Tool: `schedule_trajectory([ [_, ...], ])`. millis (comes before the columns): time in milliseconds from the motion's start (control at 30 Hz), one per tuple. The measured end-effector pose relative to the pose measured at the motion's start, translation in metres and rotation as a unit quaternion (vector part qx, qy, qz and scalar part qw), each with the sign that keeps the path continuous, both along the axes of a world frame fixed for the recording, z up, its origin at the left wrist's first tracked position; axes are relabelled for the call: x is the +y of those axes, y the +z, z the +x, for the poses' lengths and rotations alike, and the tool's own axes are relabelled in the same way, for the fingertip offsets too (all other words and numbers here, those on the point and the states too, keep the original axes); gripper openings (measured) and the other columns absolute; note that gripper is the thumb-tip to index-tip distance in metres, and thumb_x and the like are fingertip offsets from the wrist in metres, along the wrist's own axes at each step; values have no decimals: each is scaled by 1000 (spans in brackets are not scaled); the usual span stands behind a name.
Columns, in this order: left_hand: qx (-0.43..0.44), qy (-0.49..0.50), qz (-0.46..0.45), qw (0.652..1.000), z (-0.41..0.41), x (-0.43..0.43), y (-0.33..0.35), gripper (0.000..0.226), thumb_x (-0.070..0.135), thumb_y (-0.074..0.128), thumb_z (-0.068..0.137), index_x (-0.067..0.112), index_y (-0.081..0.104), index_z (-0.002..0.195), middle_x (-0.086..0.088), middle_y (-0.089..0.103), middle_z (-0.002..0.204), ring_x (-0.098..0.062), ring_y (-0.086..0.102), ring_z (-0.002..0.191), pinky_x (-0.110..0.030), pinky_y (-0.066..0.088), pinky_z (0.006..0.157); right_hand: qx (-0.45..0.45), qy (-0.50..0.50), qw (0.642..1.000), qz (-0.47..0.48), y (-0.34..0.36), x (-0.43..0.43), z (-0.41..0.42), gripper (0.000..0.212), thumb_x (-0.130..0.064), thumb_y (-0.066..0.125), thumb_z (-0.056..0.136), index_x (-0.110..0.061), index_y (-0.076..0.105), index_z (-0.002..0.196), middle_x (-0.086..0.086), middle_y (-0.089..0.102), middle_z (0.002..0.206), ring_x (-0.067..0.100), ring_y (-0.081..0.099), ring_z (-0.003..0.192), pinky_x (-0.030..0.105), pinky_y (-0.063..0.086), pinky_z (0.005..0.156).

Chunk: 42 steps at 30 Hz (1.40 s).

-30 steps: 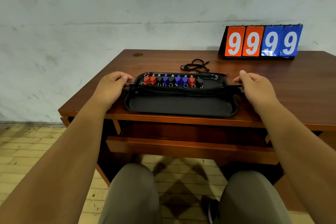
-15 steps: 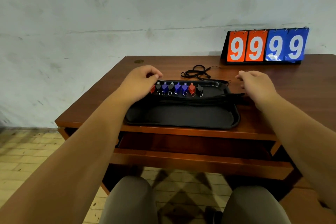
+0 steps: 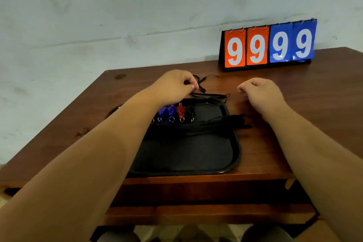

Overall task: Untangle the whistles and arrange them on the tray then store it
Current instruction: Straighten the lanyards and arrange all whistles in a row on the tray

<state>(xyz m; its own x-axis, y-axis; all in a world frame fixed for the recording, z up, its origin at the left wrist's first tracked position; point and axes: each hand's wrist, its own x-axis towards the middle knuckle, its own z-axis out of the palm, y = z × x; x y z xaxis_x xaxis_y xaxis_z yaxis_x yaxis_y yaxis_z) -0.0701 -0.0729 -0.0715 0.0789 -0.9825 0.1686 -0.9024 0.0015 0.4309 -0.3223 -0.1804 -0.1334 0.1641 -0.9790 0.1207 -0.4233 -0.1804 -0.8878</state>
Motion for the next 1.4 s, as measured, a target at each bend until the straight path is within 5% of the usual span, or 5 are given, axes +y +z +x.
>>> schedule_trajectory([
  [333,-191,-3,63,980,-7,-94,-20,29,11,71,100,27,77,123,0,68,129,-24,63,120,-40,52,105,7,30,999,-15,-7,-12,-2,24,-29,55,107,-31,77,101,-11,70,104,7,60,97,25,46,74],
  [533,-172,22,38,984,-7,-103,-25,14,26,74,98,37,71,90,1,61,115,-26,56,116,-48,53,100,-9,24,999,-22,-6,-15,0,23,-28,54,108,-29,77,106,-12,70,105,6,61,99,20,43,70],
  [800,-24,-88,-19,996,-56,-86,4,8,23,63,106,28,67,110,14,73,96,1,64,88,-18,42,73,-50,116,990,-56,-2,-2,2,44,-51,67,102,-35,63,143,-18,69,121,-1,61,112,19,47,85],
  [1033,-6,-102,-11,995,-76,-73,10,10,22,70,103,29,69,110,9,77,95,1,74,79,-16,51,72,-78,63,992,-81,1,1,-2,19,-35,63,107,-30,79,97,-9,79,93,13,71,96,37,59,88],
  [1400,9,-46,-2,999,-34,-37,11,16,34,61,109,32,75,114,12,73,87,5,65,70,-24,49,74,-38,-62,997,-36,-1,-10,-9,23,-34,52,113,-23,71,104,-8,68,97,8,60,85,22,46,70],
])
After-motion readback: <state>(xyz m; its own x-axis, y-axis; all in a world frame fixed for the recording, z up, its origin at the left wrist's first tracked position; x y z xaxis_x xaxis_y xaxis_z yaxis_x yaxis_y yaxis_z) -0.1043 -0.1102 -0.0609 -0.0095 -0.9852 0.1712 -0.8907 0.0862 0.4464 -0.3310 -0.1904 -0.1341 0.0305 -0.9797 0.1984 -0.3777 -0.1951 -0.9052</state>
